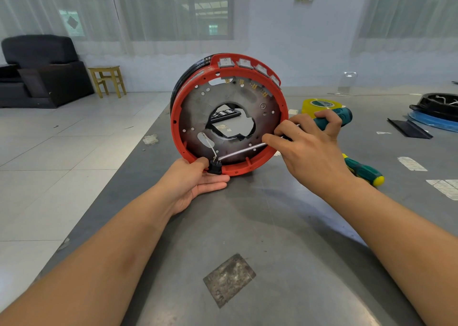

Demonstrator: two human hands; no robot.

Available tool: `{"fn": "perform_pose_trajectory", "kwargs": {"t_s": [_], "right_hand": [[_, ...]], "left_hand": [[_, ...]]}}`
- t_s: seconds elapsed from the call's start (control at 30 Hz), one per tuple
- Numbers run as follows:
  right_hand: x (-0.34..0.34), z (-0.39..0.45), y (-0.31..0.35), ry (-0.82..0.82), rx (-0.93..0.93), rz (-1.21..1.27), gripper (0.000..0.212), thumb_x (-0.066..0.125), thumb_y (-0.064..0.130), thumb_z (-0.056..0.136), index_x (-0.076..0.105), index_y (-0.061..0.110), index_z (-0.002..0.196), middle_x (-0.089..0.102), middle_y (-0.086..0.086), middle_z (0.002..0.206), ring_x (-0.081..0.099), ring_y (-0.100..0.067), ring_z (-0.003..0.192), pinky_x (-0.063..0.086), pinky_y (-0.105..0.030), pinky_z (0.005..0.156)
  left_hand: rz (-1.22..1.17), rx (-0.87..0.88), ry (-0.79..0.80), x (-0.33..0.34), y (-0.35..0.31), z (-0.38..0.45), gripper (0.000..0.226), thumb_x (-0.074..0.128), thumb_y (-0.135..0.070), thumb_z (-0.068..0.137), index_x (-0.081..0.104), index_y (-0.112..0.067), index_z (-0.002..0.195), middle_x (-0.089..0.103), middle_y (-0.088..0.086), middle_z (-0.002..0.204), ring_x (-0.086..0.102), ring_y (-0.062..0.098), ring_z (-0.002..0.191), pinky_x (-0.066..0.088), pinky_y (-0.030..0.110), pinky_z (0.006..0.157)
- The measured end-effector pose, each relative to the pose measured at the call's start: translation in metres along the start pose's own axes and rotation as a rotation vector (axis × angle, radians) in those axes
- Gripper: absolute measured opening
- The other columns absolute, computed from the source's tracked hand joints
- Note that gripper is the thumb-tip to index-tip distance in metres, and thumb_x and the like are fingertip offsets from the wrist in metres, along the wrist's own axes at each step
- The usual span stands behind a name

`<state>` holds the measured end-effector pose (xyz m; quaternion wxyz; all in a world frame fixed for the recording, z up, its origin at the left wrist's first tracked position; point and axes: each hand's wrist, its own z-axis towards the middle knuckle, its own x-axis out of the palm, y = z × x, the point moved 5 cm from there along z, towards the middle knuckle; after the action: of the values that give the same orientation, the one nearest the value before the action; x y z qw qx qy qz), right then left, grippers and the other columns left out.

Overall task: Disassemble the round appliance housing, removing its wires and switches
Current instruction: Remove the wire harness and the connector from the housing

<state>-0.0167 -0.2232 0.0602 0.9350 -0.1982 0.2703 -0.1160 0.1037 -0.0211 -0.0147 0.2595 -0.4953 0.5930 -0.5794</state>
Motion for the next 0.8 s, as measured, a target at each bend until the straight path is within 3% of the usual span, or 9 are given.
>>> {"fn": "perform_pose_trajectory", "kwargs": {"t_s": [0.5,0.8], "right_hand": [[-0.0056,0.0049,-0.0001,0.029,-0.013,0.054,0.032,0.068,0.009,0.090,0.072,0.031,0.114,0.066,0.004,0.107,0.053,-0.026,0.118,0.016,-0.049,0.104],[-0.0057,0.0001,0.0030,0.017,0.042,0.049,0.030,0.065,0.010,0.091,0.072,0.034,0.109,0.066,0.008,0.101,0.058,-0.024,0.111,0.018,-0.048,0.102]], "left_hand": [[0.066,0.015,-0.008,0.0024,-0.0001,-0.0036,0.023,0.041,-0.002,0.107,0.056,0.007,0.122,0.078,0.026,0.098,0.080,0.034,0.090,0.066,0.034,0.066],[0.052,0.019,-0.019,0.0012,0.0001,-0.0024,0.023,0.041,-0.002,0.106,0.057,0.005,0.120,0.079,0.025,0.096,0.080,0.035,0.091,0.066,0.036,0.068]]}}
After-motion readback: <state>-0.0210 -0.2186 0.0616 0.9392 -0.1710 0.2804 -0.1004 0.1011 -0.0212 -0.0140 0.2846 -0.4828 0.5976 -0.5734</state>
